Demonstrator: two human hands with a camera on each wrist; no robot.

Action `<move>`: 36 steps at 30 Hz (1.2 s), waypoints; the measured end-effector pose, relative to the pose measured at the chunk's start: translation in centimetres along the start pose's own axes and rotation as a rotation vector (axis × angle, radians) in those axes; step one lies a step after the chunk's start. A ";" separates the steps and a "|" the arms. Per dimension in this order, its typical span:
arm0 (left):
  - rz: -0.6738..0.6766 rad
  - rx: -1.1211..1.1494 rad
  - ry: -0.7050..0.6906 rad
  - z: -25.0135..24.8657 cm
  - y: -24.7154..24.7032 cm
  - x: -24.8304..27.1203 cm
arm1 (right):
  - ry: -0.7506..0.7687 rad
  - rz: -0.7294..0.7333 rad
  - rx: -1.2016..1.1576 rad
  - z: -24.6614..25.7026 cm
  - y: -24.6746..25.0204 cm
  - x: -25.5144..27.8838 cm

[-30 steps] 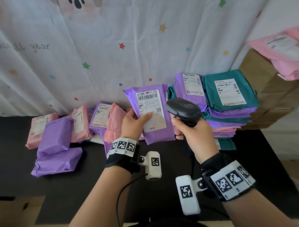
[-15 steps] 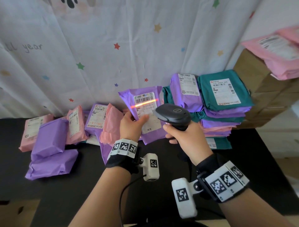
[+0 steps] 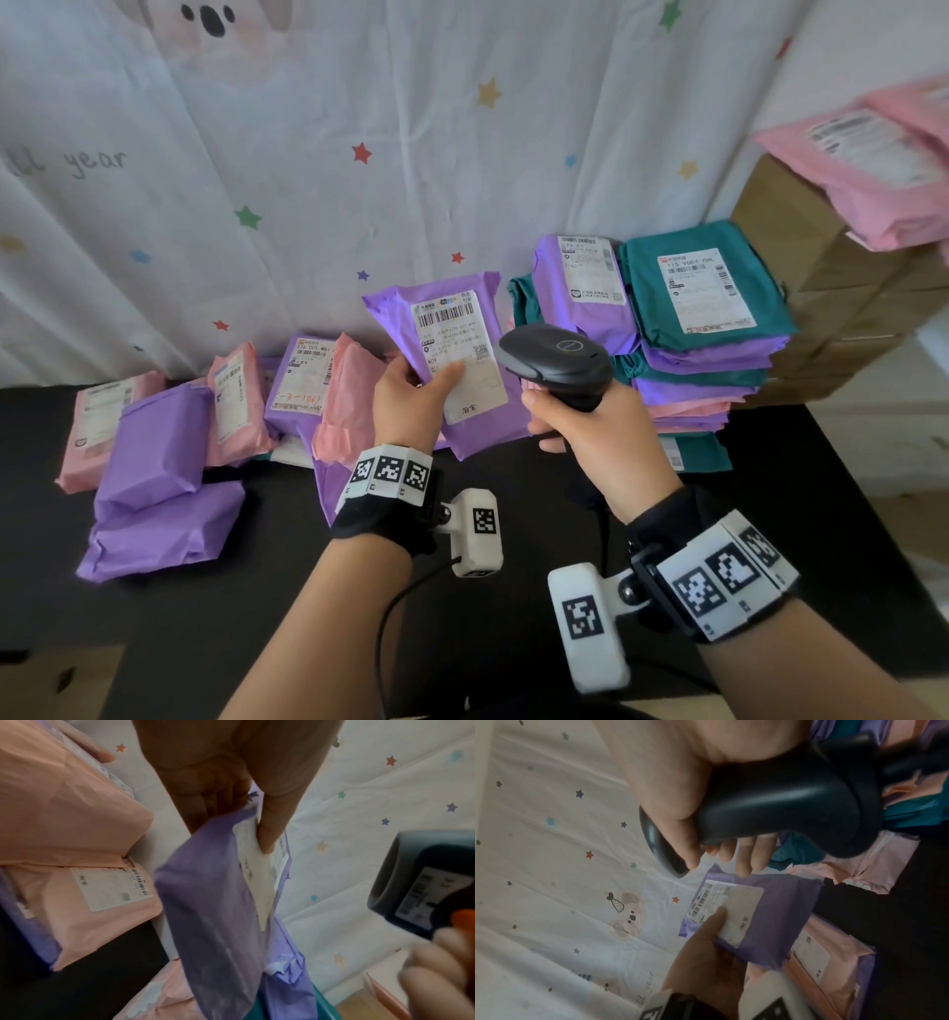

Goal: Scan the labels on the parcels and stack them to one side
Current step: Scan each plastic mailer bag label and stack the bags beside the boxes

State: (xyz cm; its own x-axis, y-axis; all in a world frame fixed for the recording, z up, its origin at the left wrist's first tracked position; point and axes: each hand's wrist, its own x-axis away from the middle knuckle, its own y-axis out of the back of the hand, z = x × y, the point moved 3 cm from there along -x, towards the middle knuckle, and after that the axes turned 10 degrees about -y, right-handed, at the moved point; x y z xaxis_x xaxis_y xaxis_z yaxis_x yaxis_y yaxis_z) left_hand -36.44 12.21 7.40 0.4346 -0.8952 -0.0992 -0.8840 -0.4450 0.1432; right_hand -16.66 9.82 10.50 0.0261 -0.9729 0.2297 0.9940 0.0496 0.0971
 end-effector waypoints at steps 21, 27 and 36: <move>0.269 -0.342 -0.020 -6.5 -17.9 -8.8 | -0.009 -0.335 -0.059 -0.7 12.3 -3.2; 0.261 -0.211 0.040 -5.0 -19.3 -8.2 | -0.019 -0.343 -0.072 -1.0 12.9 -4.4; 0.301 -0.201 0.012 -4.8 -18.7 -8.2 | -0.010 -0.295 -0.054 -0.9 11.4 -4.5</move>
State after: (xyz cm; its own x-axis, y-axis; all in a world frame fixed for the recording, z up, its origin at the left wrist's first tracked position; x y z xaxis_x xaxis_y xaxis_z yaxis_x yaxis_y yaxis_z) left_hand -22.66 27.78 10.30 0.1633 -0.9865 -0.0123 -0.9214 -0.1570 0.3554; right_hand -5.37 14.52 9.70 -0.2657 -0.9411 0.2091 0.9627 -0.2474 0.1096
